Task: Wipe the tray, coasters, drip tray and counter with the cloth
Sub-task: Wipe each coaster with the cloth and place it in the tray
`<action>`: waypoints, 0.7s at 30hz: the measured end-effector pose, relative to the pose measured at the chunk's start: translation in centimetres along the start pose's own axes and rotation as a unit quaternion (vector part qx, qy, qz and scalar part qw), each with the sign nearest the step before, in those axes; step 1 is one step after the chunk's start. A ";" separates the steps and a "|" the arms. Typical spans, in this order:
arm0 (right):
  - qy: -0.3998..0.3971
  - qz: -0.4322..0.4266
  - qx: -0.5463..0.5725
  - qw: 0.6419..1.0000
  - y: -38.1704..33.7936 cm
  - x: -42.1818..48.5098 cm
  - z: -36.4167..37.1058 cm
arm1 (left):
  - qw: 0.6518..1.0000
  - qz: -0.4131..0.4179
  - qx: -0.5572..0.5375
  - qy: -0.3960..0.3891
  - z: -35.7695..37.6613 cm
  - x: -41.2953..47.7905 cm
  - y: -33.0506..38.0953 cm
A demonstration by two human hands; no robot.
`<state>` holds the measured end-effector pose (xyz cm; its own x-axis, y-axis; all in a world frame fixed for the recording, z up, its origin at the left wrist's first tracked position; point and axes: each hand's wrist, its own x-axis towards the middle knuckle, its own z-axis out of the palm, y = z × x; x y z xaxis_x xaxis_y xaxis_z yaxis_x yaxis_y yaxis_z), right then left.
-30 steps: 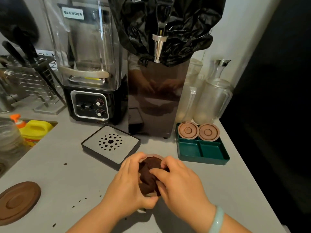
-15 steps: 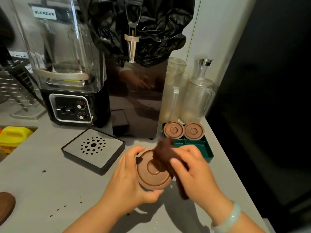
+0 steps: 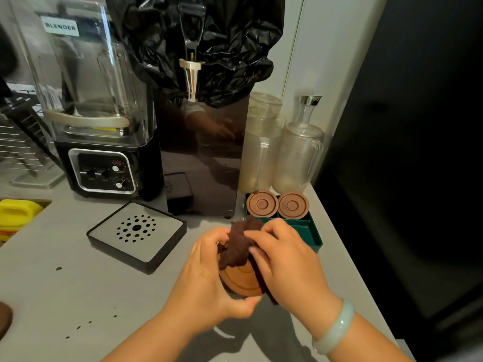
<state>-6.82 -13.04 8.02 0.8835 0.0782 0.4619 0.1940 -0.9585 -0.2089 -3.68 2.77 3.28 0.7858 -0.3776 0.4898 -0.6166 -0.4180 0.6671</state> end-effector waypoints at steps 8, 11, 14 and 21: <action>-0.152 -0.173 0.049 0.972 0.7 -0.4 -2.7 | 0.999 0.012 -0.039 0.000 -1.7 0.8 -0.7; -0.147 -0.168 -0.012 0.975 2.1 -0.8 -3.9 | 0.999 0.005 -0.052 0.011 -2.1 0.5 -0.9; -0.055 -0.089 -0.046 0.993 3.6 -0.8 -4.2 | 0.997 0.014 -0.063 0.033 -2.3 0.5 -0.5; 0.014 0.329 0.735 0.592 1.1 0.5 -0.6 | 0.994 0.015 -0.105 0.037 -0.4 0.6 1.3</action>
<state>-6.46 -14.19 8.55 0.9707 -0.2041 -0.1271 -0.0088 0.4982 -0.8670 -4.02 2.36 4.64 0.7728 -0.3222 0.5468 -0.6233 -0.2226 0.7497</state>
